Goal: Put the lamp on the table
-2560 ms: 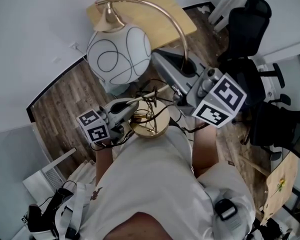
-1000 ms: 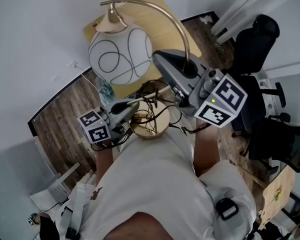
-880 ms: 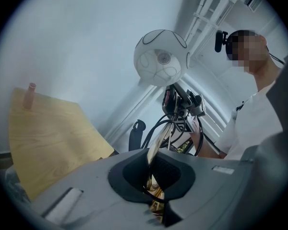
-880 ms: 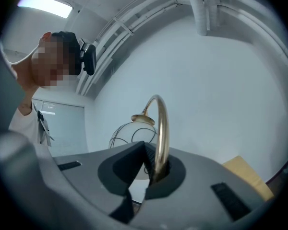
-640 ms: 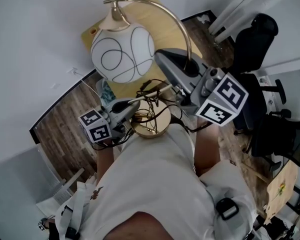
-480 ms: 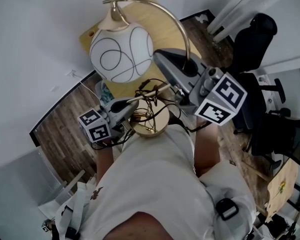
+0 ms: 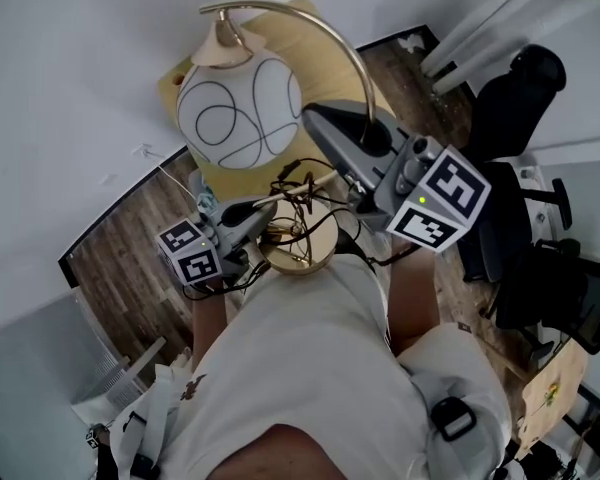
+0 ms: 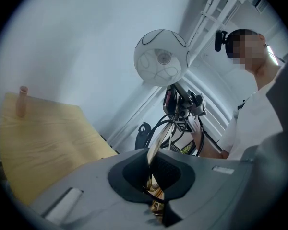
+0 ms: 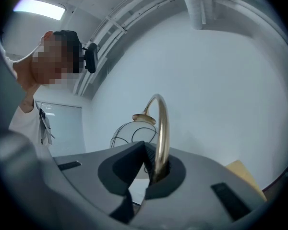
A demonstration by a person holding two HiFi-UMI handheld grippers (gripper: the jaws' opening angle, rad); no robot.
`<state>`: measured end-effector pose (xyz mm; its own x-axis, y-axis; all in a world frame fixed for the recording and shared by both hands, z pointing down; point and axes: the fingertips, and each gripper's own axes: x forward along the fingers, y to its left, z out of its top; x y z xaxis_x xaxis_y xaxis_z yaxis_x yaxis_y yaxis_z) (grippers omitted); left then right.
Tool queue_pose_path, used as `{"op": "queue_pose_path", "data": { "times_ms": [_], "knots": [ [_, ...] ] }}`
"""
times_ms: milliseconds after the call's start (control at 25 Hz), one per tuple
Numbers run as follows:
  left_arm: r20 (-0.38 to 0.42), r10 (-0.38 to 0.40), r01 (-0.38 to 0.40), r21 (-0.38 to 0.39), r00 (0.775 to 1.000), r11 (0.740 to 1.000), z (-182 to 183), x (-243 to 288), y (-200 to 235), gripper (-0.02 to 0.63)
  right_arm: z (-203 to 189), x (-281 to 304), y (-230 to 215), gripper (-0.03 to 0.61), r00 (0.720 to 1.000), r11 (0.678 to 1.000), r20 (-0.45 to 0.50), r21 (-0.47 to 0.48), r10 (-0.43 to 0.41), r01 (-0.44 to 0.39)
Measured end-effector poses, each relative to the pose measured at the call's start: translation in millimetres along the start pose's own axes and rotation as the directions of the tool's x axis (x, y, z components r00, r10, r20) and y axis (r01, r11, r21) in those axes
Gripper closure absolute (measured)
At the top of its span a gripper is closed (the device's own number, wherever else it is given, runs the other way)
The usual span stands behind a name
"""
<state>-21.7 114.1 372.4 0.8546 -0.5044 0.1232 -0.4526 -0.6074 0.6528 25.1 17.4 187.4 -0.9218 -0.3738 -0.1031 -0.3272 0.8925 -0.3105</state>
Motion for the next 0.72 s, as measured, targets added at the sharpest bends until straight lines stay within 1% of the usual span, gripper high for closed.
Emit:
{"op": "queue_pose_path", "data": {
  "times_ms": [200,640,720],
  "knots": [
    [0.015,0.012,-0.012,-0.005,1.0,1.0,21.7,26.0,32.4,0.612,3.6,18.2,-45.9,0.577,0.999,0.999,-0.014,0.013,0.039,-0.038],
    [0.057,0.053,-0.054,0.008,0.997,0.999,34.5,33.7,43.7,0.612,9.4,29.1,-56.1,0.577,0.994,0.995,-0.033,0.016,0.1,-0.1],
    [0.061,0.061,-0.062,0.01,0.996,0.998,38.9,40.5,51.4,0.612,10.0,31.9,-66.4,0.577,0.993,0.994,-0.035,0.02,0.109,-0.108]
  ]
}}
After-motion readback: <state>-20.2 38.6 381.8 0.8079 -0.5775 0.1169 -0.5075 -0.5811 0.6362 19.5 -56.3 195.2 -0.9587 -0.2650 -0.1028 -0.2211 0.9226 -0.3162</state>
